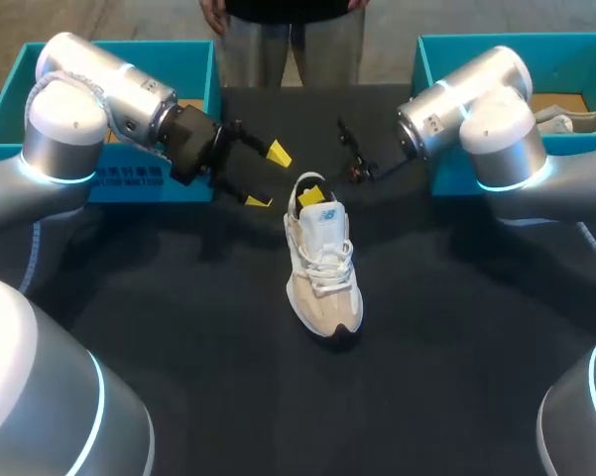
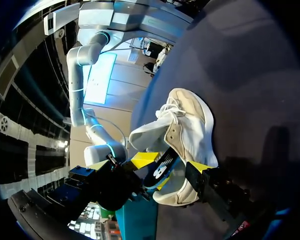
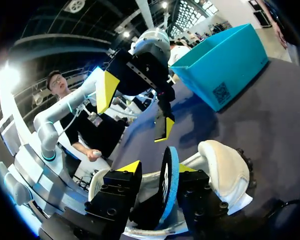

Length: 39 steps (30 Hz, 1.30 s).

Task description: Take the shoe out of the shoebox, open the shoe tongue, remove and reinsert the insole, then place the shoe into the shoebox

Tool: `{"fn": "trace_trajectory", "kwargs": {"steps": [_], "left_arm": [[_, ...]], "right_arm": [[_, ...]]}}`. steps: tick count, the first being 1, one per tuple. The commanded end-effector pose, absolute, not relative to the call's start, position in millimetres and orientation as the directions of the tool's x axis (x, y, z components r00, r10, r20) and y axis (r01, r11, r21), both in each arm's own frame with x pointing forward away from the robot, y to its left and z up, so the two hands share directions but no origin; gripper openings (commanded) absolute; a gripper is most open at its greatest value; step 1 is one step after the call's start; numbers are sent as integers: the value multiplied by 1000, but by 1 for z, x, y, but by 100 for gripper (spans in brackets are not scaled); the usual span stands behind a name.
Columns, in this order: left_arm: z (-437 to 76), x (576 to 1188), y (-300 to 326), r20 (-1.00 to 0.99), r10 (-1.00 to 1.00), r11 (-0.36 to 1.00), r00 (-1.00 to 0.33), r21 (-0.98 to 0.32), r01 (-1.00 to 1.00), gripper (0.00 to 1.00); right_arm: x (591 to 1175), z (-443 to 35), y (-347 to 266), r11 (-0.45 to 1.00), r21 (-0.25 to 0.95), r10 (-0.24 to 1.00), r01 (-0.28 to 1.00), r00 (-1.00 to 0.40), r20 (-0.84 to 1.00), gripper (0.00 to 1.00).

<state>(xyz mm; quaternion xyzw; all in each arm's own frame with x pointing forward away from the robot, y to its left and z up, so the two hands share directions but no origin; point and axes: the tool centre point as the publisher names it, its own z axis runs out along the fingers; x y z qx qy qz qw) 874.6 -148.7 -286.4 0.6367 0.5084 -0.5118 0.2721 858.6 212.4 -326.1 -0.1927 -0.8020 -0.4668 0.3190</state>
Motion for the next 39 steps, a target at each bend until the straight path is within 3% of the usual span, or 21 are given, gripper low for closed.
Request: {"fn": "trace_trajectory", "kwargs": {"steps": [1,5,9,10,39], "left_arm": [[-286,878,-149,-928,370,-337,-37,-172,926,100],[-284,879,-148,-928,370,-334,-34,-168,927,100],[-283,879,-147,-927,374,-332,-37,-171,928,100],[-283,879,-147,-926,376,-332,-37,-172,928,100],[-285,875,-150,-925,379,-336,-35,-173,926,100]], "right_arm": [[855,-323,203,482,622,32,616,-723,691,37],[861,-326,206,483,618,31,621,-717,696,31],[867,-326,213,489,621,16,612,-719,695,2],[868,-326,215,494,622,10,608,-719,695,0],[837,-348,217,548,538,-10,641,-638,770,0]]}}
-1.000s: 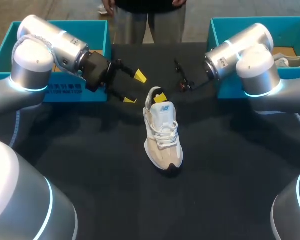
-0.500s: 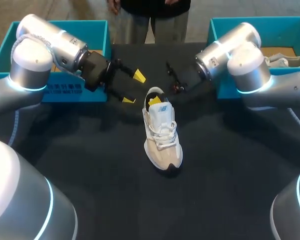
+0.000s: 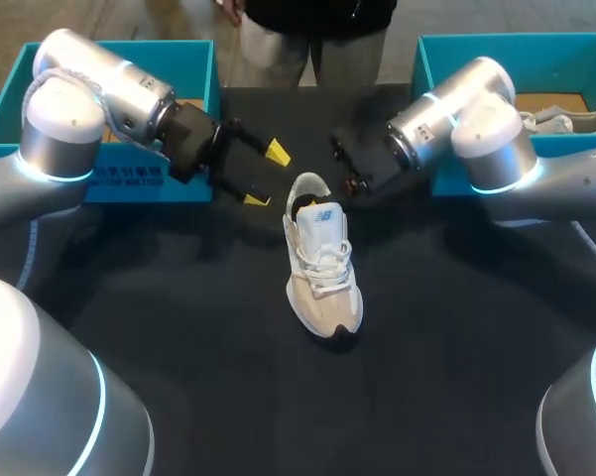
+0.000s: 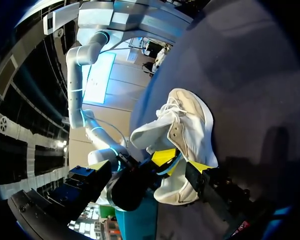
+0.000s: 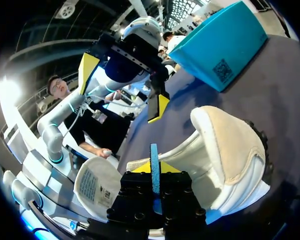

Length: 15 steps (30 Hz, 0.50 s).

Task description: Take the shoe out of the shoebox, open the shoe tongue, remove and reinsert the insole, then place the shoe into the shoebox

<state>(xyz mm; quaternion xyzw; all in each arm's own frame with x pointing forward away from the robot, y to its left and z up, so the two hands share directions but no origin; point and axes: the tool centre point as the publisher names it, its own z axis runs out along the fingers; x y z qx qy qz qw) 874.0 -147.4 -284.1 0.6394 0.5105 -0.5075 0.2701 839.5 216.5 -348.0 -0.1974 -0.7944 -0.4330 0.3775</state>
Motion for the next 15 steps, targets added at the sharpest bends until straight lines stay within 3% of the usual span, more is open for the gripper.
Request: {"fn": "trace_trajectory", "kwargs": {"steps": [1,3,5,10,15], "left_arm": [[-285,875,-150,-925,379,-336,-35,-173,926,100],[-285,876,-150,-925,379,-337,-36,-174,925,100],[-284,876,-151,-925,379,-339,-35,-174,924,100],[-284,877,-152,-926,377,-344,-34,-174,923,100],[-284,876,-152,-927,375,-347,-33,-173,922,100]], "right_arm": [[837,-348,217,548,539,-11,640,-639,770,0],[838,-348,216,547,541,-11,638,-641,767,2],[840,-346,216,547,549,-11,632,-650,760,24],[846,-339,219,543,566,-11,620,-669,743,34],[849,-331,221,535,591,-5,603,-698,716,35]]}}
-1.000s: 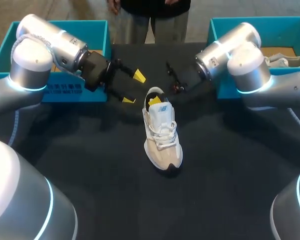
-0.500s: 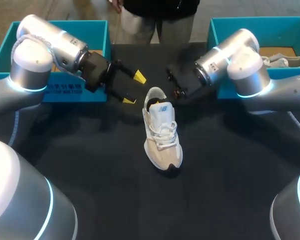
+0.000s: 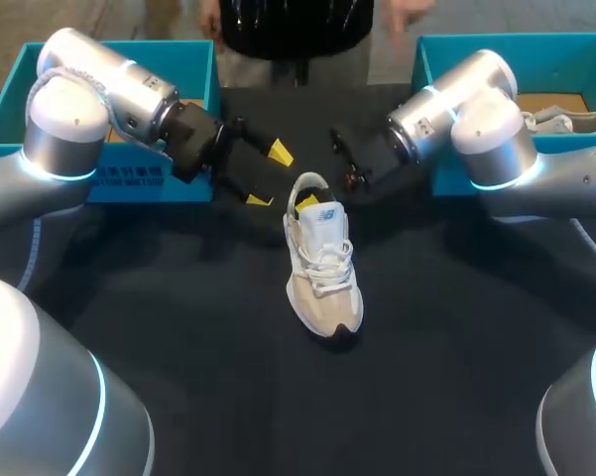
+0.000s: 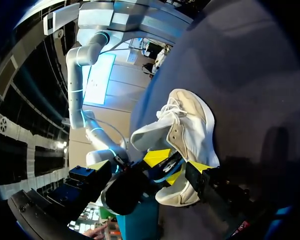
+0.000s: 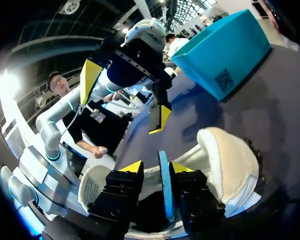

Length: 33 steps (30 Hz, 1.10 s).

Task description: Take the shoe out of the shoebox, open the shoe tongue, remove and reinsert the insole, then place the shoe into the shoebox

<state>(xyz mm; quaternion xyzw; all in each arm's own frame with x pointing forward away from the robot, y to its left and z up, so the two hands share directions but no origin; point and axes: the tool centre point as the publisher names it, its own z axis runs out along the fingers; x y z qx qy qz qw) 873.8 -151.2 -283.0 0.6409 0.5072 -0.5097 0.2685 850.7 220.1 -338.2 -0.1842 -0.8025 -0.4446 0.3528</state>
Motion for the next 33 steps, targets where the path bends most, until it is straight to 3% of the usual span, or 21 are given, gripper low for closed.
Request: {"fn": "trace_trajectory", "kwargs": {"steps": [1,15,27,30,32,33], "left_arm": [[-285,875,-152,-927,373,-347,-33,-173,922,100],[-287,874,-151,-929,367,-347,-34,-171,922,100],[-288,876,-152,-932,361,-349,-35,-170,921,100],[-288,876,-152,-932,360,-350,-36,-171,921,100],[-288,876,-151,-932,361,-351,-36,-172,921,100],[-288,877,-151,-932,361,-351,-36,-171,921,100]], "right_arm": [[849,-330,221,535,595,-5,600,-702,712,35],[864,-301,219,507,660,31,555,-776,629,41],[883,-273,211,497,691,84,524,-822,563,39],[882,-273,207,489,682,113,544,-815,568,27],[882,-273,203,476,678,147,559,-811,566,0],[882,-271,202,471,677,164,565,-811,562,0]]}}
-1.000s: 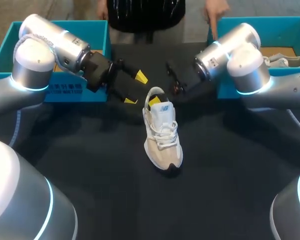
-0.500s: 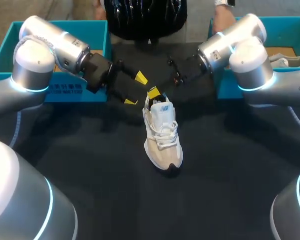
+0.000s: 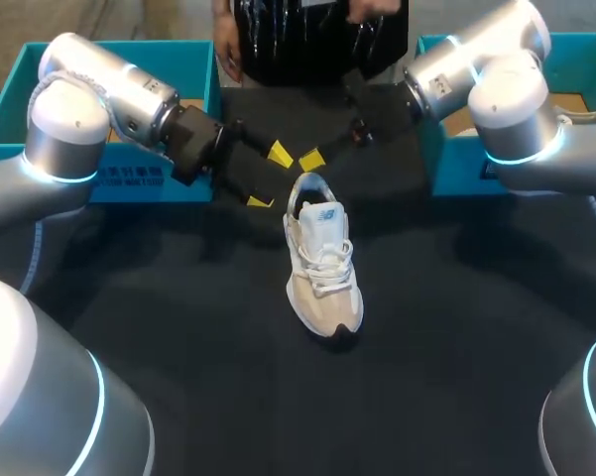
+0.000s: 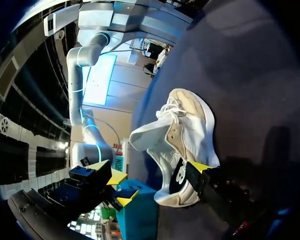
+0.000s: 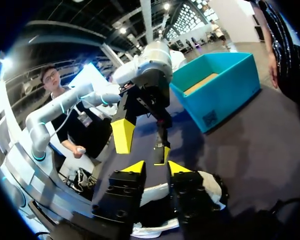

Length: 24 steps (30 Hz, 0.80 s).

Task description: Take the shoe out of the shoebox, open the shoe tongue, remove and reinsert the insole, then place the shoe into the shoebox

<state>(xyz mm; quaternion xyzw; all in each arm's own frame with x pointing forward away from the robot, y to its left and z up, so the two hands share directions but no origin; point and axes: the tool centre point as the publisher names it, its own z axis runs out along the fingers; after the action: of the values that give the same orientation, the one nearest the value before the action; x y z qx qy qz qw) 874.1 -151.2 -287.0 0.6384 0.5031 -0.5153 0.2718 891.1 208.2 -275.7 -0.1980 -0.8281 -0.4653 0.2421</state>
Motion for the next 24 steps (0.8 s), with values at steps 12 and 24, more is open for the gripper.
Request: {"fn": "trace_trajectory", "kwargs": {"steps": [12,24], "left_arm": [[-282,880,-148,-931,365,-365,-21,-164,917,100],[-283,880,-146,-931,365,-367,-22,-166,915,100]], "right_arm": [[880,-259,183,416,639,413,647,-760,501,0],[879,-258,181,397,646,419,652,-755,504,0]]}}
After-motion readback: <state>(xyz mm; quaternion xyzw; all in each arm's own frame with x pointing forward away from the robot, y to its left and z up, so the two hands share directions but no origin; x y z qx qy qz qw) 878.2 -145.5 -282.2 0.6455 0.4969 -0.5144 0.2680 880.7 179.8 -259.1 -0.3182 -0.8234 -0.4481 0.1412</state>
